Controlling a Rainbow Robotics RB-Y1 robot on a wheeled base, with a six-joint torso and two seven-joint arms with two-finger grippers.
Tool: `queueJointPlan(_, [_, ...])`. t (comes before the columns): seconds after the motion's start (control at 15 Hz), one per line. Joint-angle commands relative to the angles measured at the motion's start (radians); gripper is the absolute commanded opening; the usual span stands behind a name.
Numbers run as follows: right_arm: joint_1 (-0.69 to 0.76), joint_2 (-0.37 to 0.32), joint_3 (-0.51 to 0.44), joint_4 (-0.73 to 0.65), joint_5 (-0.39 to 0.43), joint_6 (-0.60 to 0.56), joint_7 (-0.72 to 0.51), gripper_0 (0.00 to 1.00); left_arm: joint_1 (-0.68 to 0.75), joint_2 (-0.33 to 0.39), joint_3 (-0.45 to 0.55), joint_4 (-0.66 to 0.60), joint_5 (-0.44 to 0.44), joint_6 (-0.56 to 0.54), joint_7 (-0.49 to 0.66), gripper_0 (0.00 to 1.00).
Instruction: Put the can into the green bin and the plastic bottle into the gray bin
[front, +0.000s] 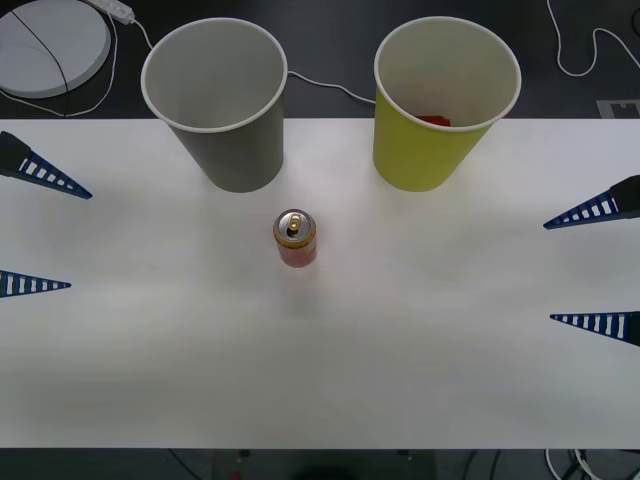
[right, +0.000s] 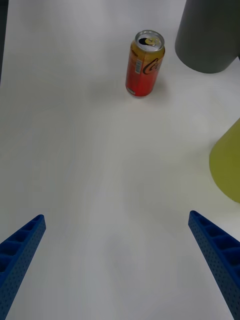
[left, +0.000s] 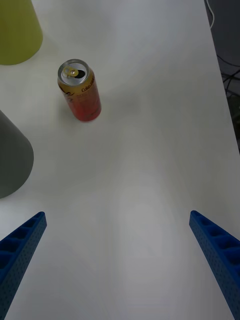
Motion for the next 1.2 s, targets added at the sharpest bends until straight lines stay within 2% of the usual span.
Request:
queueJointPlan(0.07, [0.000, 0.000, 0.000, 0.000, 0.000, 0.000, 0.000, 1.00, 0.000, 0.000, 0.000, 0.000, 0.000, 0.000, 0.000, 1.00])
queueJointPlan(0.53, [0.028, 0.006, 0.043, 0.020, -0.041, 0.026, 0.005, 1.00, 0.000, 0.000, 0.000, 0.000, 0.000, 0.000, 0.000, 1.00])
queueJointPlan(1.07, [0.026, 0.011, 0.224, 0.067, -0.089, 0.272, 0.040, 1.00, 0.000, 0.000, 0.000, 0.000, 0.000, 0.000, 0.000, 1.00])
queueJointPlan(1.2, [0.021, 0.060, 0.259, 0.086, -0.089, 0.311, 0.044, 1.00, 0.000, 0.000, 0.000, 0.000, 0.000, 0.000, 0.000, 1.00])
